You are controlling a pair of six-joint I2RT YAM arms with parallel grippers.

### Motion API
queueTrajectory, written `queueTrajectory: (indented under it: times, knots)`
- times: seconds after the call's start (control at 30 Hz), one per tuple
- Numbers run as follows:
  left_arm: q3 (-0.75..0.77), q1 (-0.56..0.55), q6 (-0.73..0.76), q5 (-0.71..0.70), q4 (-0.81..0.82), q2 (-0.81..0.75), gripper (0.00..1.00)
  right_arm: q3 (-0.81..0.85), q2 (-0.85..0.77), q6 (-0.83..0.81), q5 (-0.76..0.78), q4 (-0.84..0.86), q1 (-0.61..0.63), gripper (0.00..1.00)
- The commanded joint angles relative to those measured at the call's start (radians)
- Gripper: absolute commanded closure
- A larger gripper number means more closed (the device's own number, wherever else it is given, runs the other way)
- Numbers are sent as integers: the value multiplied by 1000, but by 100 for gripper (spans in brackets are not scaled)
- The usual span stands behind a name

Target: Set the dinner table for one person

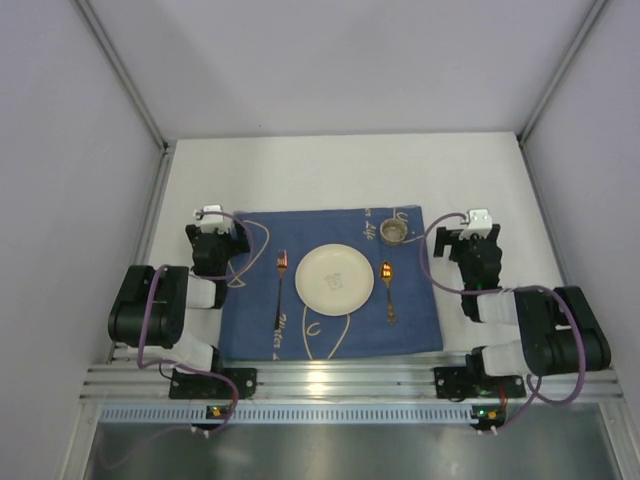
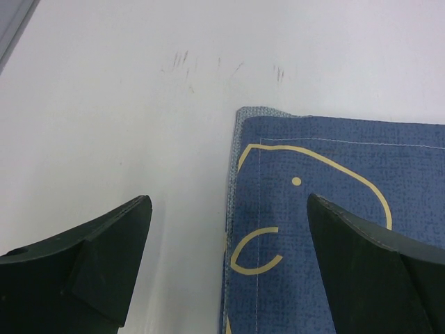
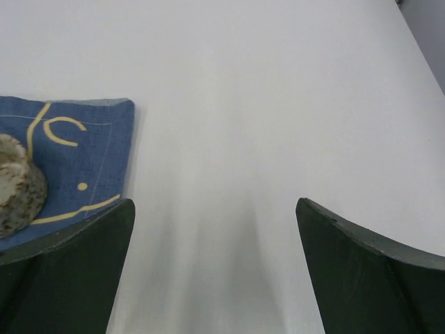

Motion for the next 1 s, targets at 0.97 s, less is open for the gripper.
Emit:
queueTrajectory:
  times: [0.97]
  knots:
    - [-8, 6, 3, 12, 85, 3, 2, 44, 113, 41, -207, 246, -126, 0]
